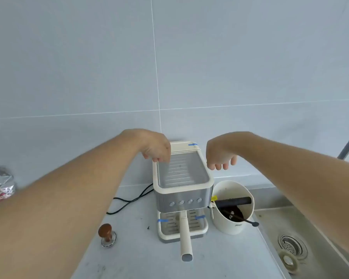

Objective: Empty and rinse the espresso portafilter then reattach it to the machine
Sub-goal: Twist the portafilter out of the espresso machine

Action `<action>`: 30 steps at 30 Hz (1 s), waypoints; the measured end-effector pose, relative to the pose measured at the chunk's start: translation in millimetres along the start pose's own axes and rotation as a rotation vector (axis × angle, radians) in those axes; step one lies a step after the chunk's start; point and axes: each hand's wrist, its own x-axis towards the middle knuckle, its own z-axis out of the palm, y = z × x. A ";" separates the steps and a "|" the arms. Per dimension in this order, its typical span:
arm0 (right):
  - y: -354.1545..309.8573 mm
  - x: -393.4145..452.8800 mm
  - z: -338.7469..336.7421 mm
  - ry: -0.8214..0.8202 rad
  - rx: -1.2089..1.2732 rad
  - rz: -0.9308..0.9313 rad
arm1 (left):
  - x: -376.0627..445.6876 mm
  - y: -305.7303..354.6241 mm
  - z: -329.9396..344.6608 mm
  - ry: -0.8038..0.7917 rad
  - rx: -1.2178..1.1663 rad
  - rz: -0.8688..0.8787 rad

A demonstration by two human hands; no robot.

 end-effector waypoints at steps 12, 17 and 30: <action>16.2 12.3 89.2 -0.123 0.067 0.017 | 21.5 -23.3 65.2 0.191 -0.152 0.195; 15.2 22.0 130.4 -0.168 0.163 0.026 | 26.9 -21.3 92.5 0.286 -0.182 0.243; -19.8 45.2 225.4 -0.270 1.050 0.066 | 45.5 -15.1 130.7 0.374 -0.072 0.364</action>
